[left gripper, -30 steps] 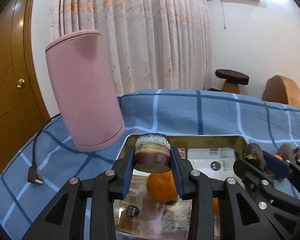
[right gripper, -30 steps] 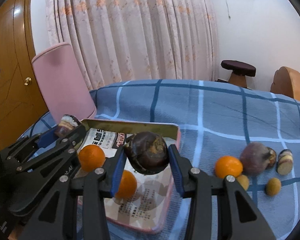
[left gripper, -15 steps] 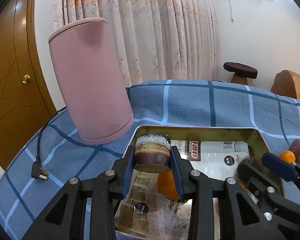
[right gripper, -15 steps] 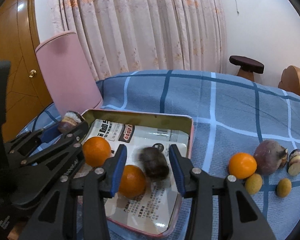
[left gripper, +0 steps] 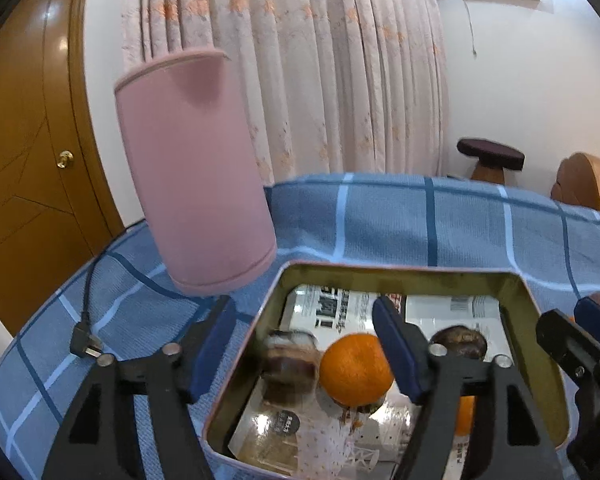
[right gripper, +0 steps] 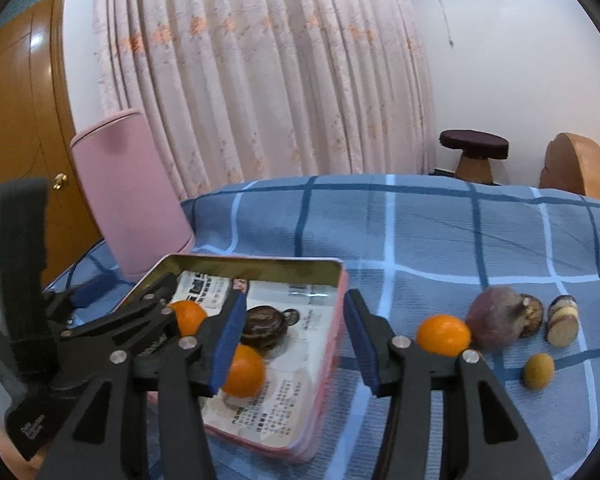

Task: Organize fruits
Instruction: 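Move the open right gripper back toward the remaining fruits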

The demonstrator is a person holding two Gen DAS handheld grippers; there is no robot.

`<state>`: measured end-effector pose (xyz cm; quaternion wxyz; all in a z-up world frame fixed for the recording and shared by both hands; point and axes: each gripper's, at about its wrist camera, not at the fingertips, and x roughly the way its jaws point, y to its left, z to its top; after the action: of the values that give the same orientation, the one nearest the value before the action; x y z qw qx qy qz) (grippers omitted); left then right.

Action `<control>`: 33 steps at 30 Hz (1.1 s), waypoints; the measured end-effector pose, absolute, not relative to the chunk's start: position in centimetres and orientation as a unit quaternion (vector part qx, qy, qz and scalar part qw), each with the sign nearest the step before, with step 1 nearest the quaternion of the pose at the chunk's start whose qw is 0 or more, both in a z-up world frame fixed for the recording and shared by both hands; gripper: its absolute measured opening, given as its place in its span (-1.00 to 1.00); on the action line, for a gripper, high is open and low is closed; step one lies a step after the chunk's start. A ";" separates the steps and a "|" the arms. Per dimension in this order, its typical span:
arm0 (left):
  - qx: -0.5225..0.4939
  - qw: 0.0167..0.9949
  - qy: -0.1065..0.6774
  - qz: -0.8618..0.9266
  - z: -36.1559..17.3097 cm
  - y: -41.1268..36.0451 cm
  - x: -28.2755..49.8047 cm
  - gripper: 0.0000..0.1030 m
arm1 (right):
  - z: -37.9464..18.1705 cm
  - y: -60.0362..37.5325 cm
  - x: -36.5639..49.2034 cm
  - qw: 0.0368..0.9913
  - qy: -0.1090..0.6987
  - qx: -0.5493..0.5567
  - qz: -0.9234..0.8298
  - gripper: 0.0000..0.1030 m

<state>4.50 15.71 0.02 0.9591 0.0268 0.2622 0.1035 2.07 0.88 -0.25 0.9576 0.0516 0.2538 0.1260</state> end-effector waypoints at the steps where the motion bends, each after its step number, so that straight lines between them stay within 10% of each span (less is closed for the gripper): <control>1: 0.025 0.960 0.258 0.103 0.1 15.7 4.4 0.41 | -0.2 0.6 2.1 0.958 0.253 0.054 0.121 0.04; 33: 0.030 0.967 0.241 0.077 0.2 13.3 3.1 0.41 | -0.2 -2.5 0.4 0.966 0.244 0.040 0.080 0.10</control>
<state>3.15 13.33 0.24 0.9668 0.0303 0.2415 0.0773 0.39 -2.55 -0.21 0.9657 0.0403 0.2437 0.0797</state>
